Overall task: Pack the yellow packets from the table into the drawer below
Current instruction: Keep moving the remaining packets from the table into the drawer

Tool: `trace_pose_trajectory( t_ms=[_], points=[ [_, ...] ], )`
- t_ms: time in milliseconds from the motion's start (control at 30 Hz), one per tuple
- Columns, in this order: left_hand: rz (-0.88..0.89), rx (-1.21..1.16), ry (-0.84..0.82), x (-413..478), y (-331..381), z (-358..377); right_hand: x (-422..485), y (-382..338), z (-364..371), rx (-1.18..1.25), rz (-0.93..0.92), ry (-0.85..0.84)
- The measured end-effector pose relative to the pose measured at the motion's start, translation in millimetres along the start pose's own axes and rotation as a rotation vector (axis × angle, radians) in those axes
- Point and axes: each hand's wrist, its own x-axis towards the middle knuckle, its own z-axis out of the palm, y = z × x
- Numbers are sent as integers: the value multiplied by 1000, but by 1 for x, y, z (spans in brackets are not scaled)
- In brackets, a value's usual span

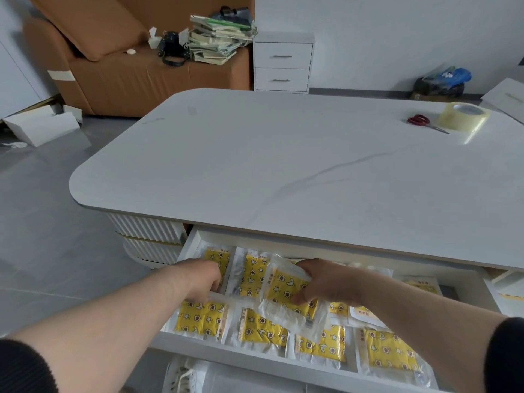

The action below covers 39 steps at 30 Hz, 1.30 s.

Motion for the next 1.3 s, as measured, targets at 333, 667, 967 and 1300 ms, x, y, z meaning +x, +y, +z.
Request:
trace_pose_trajectory(
  t_ms=[333,667,967,1300],
  points=[
    [-5,-13,3,4,4,6,2,0,5,-31,17,-24],
    [-12,-65,-15,5,7,1,13,-21,53,-230,-17,-136],
    [14,-97,-15,3,4,-1,8,-24,69,-518,-52,-66],
    [-11,-110,-37,3,3,0,13,-20,70,-733,-108,209]
  ],
)
